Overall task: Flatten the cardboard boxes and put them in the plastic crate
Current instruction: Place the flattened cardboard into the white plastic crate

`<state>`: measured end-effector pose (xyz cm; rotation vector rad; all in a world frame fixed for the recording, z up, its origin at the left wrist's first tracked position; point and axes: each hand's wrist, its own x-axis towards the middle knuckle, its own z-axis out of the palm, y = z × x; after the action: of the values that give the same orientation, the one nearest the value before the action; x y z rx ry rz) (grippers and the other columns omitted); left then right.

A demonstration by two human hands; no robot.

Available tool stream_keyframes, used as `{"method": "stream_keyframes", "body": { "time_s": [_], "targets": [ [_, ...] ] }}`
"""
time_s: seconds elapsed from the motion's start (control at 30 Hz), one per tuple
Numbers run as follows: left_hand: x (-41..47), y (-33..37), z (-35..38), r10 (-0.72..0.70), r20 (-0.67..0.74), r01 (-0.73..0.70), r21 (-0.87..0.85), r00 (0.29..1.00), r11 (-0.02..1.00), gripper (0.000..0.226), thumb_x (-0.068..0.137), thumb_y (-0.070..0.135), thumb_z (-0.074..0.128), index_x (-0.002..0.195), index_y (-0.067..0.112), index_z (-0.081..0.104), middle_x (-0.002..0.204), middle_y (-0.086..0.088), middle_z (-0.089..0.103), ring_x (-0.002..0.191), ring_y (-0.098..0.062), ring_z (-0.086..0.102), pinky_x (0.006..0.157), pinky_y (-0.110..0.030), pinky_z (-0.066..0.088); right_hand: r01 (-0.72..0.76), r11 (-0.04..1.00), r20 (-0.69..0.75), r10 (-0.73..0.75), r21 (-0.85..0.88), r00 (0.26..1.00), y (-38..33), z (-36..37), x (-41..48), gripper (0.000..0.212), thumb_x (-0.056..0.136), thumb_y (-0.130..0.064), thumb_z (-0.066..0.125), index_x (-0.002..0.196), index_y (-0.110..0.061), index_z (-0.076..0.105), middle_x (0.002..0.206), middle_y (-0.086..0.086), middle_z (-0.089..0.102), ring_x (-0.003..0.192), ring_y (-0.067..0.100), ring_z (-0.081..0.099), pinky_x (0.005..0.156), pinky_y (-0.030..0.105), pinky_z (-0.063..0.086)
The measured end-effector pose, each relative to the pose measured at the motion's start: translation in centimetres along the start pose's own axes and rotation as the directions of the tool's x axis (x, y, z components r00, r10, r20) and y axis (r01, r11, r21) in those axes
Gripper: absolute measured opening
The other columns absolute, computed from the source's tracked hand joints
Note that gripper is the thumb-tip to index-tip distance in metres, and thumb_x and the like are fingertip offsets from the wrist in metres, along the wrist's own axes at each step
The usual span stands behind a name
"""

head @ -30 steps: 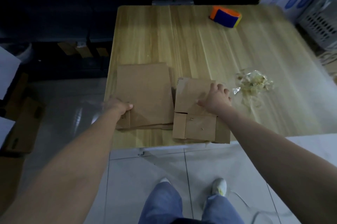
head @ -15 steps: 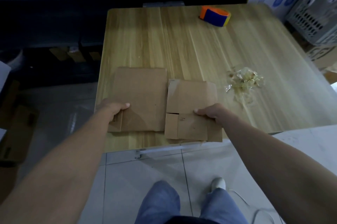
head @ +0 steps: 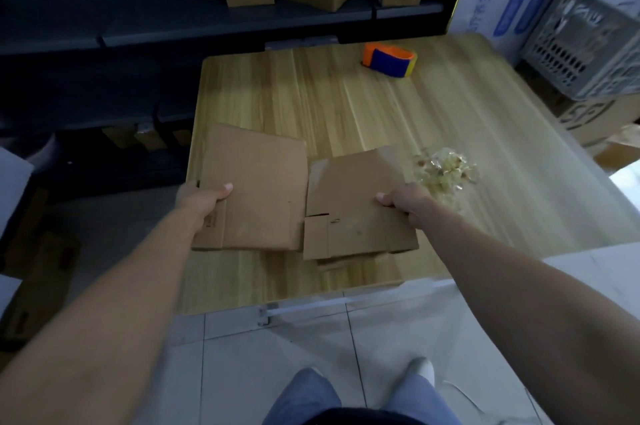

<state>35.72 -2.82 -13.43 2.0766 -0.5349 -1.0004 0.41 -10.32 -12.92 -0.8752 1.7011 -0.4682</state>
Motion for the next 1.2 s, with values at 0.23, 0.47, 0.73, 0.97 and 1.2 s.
{"method": "stream_keyframes", "body": {
  "time_s": [0.23,0.47,0.73,0.97,1.2],
  "targets": [
    [-3.5,9.7,4.1,0.146,0.028,-0.14,-0.15,0.989,0.979,0.077,0.072,0.036,0.08,0.137,0.011,0.046,0.13,-0.007,0.056,0.106,-0.023,0.056,0.096,-0.036,0.044,0.21,0.972,-0.183,-0.188,0.109,0.965,-7.1,-10.0,-1.9,0.05,0.076,-0.019,0.079,0.118,-0.005,0.054,0.107,0.01,0.064,0.094,0.028,0.062,0.086,0.043,0.052],
    [-8.8,19.1,18.1,0.281,0.146,-0.243,-0.237,0.948,0.941,0.064,0.075,0.029,0.079,0.128,0.009,0.051,0.118,-0.004,0.06,0.098,-0.021,0.058,0.086,-0.034,0.046,0.311,0.934,-0.369,-0.232,0.173,0.9,-8.5,-26.7,-1.8,0.052,0.081,-0.021,0.074,0.126,-0.01,0.052,0.114,0.006,0.062,0.1,0.028,0.061,0.091,0.045,0.051],
    [-15.6,26.0,37.6,0.333,0.233,-0.285,-0.219,0.913,0.933,0.055,0.069,0.03,0.082,0.116,0.011,0.061,0.112,-0.006,0.066,0.094,-0.026,0.062,0.088,-0.039,0.049,0.343,0.916,-0.483,-0.208,0.208,0.85,-5.7,-46.7,0.6,0.051,0.08,-0.024,0.075,0.125,-0.013,0.054,0.109,0.003,0.062,0.088,0.022,0.06,0.08,0.037,0.05],
    [-20.4,29.9,51.5,0.363,0.322,-0.313,-0.197,0.874,0.929,0.056,0.072,0.024,0.08,0.12,0.008,0.058,0.114,-0.007,0.064,0.093,-0.023,0.06,0.08,-0.032,0.046,0.344,0.893,-0.512,-0.158,0.291,0.844,-2.9,-59.7,3.6,0.052,0.081,-0.019,0.074,0.127,-0.01,0.052,0.117,0.008,0.061,0.105,0.03,0.059,0.095,0.048,0.048],
    [-21.7,35.0,61.9,0.399,0.37,-0.315,-0.267,0.839,0.911,0.057,0.074,0.015,0.079,0.122,0.001,0.054,0.12,-0.011,0.062,0.097,-0.02,0.061,0.086,-0.031,0.047,0.415,0.84,-0.528,-0.191,0.348,0.828,-3.6,-68.1,7.9,0.045,0.08,-0.01,0.074,0.122,-0.011,0.058,0.106,0.004,0.067,0.09,0.023,0.065,0.069,0.034,0.055]
  ]
}}
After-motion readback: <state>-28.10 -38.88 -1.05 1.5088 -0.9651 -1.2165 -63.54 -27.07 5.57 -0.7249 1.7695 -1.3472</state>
